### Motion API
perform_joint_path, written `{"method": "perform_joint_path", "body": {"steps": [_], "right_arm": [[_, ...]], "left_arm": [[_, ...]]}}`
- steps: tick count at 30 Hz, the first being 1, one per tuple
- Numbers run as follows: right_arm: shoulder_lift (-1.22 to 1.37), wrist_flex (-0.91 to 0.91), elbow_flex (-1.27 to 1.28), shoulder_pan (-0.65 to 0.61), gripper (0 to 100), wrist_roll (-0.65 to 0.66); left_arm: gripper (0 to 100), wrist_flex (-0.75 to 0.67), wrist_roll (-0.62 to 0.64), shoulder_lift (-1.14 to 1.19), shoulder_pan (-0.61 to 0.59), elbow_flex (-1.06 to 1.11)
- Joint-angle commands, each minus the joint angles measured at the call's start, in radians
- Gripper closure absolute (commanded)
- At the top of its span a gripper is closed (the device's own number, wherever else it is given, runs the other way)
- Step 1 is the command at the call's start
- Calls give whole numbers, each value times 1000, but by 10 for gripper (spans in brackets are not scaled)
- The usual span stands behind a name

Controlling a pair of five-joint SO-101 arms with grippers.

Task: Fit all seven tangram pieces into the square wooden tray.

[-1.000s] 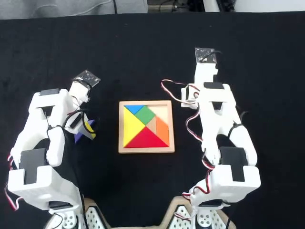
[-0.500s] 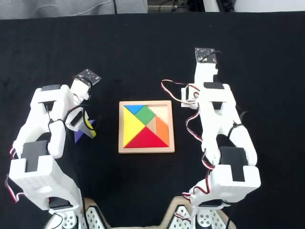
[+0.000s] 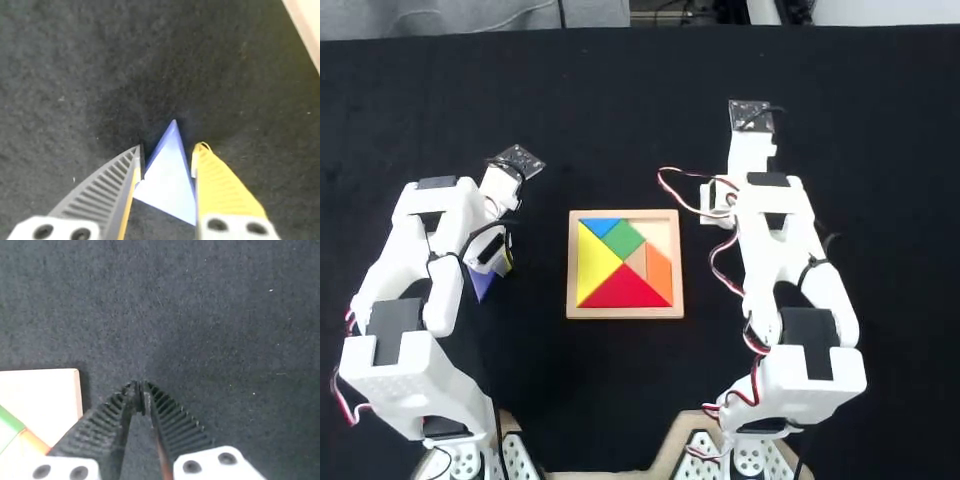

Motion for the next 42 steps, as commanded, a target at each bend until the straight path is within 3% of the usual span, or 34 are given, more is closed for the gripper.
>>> {"method": "perform_joint_path", "body": {"steps": [1,6,12,22,29,42], "right_arm": [[-7,-20,-36,14,987,0],[-7,-20,-36,14,987,0],[-7,-20,-36,14,987,0],[-7,-20,-36,14,987,0],[-7,-20,-36,14,987,0],[-7,-20,-36,14,987,0]], "left_arm": [[855,-8,-5,2,-16,-33],[839,-3,-2,2,-18,-36],[631,163,43,2,-22,-104],[678,160,95,5,-116,-97],[678,91,178,12,-101,-85],[680,92,190,8,-44,-28]]}}
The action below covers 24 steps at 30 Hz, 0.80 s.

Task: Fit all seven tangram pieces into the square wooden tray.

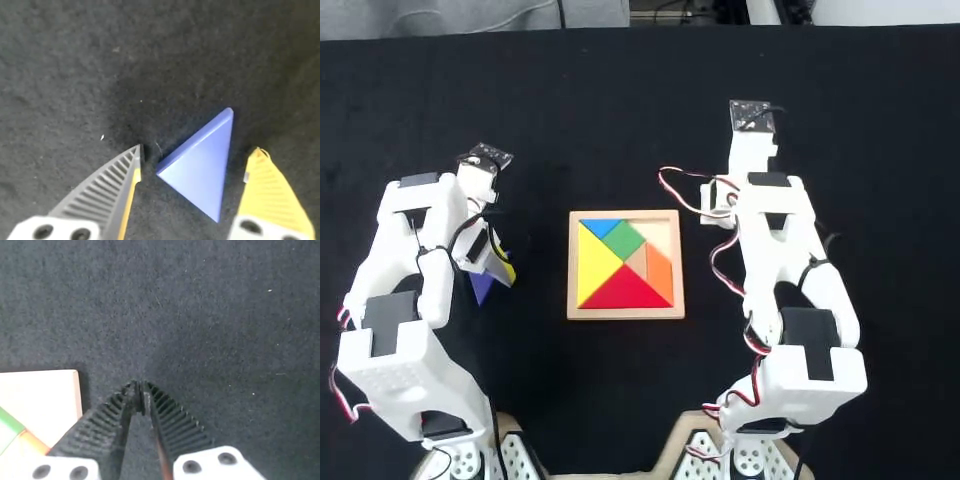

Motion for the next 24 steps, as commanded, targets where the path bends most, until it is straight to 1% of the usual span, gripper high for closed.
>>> {"method": "perform_joint_path", "body": {"steps": [1,10,16,24], "right_arm": [[-7,-20,-36,12,987,0],[-7,-20,-36,12,987,0],[-7,-20,-36,12,987,0],[-7,-20,-36,12,987,0]], "left_arm": [[680,5,26,-14,15,19],[684,5,150,-14,12,25],[826,5,147,-14,15,24],[837,5,146,-17,22,24]]}}
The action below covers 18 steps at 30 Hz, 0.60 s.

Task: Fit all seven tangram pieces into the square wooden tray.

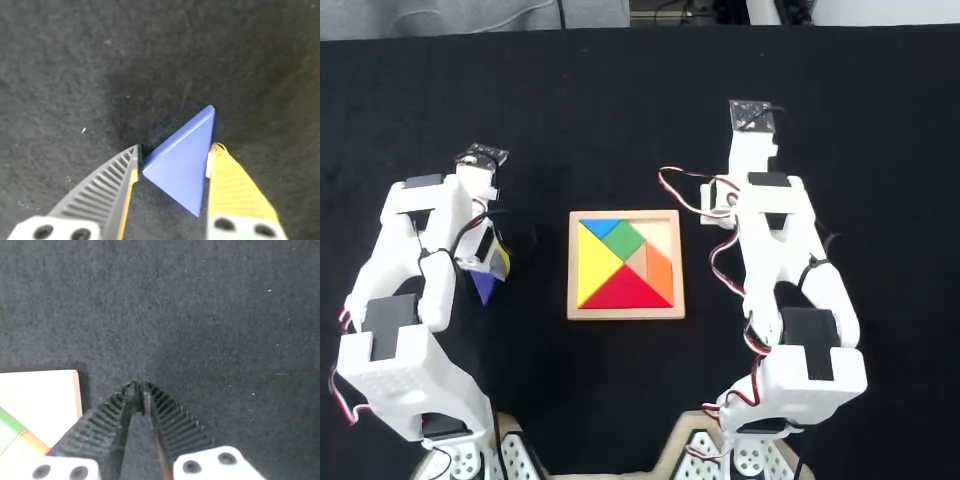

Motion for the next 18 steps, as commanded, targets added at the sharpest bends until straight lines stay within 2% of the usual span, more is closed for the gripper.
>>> {"method": "perform_joint_path", "body": {"steps": [1,7,14,18], "right_arm": [[-7,-20,-36,12,987,0],[-10,-20,-36,28,987,0],[-15,-20,-38,46,987,-5],[-16,-21,-47,94,987,-8]], "left_arm": [[837,-2,2,-11,5,-2],[903,130,-26,-71,7,-97],[898,232,-203,-201,84,-104],[898,241,-327,-262,200,-160]]}}
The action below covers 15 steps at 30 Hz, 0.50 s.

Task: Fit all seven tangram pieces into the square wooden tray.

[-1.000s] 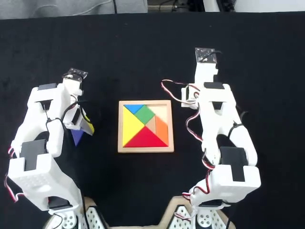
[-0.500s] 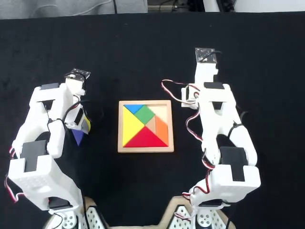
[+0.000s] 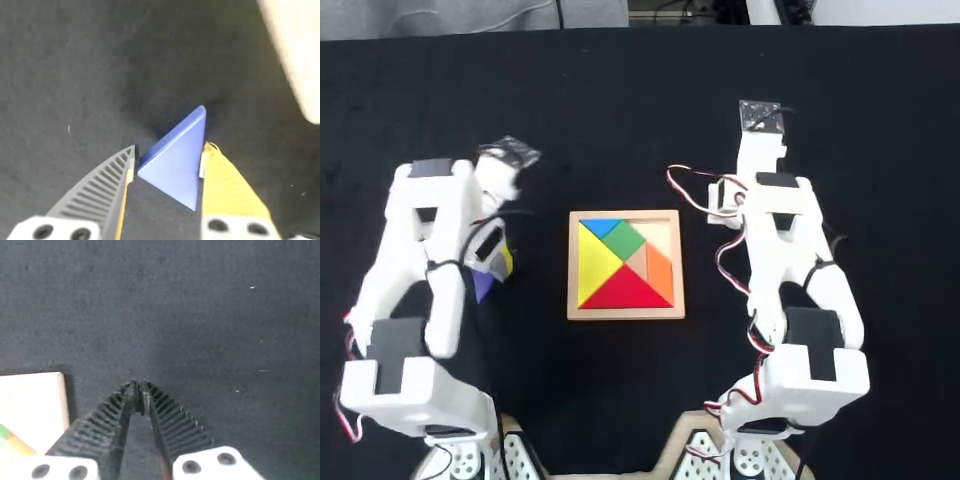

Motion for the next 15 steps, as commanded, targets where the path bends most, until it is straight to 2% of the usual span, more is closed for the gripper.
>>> {"method": "perform_joint_path", "body": {"steps": [1,7,10,15], "right_arm": [[-16,-20,-54,66,987,-14],[-8,-49,-70,190,987,-172],[-7,-69,-70,245,987,-222],[-7,-97,-62,339,987,-344]], "left_arm": [[898,9,-109,-89,120,-104],[902,-3,-348,-97,366,-255],[902,-87,-466,-71,467,-286],[902,-160,-520,83,582,-351]]}}
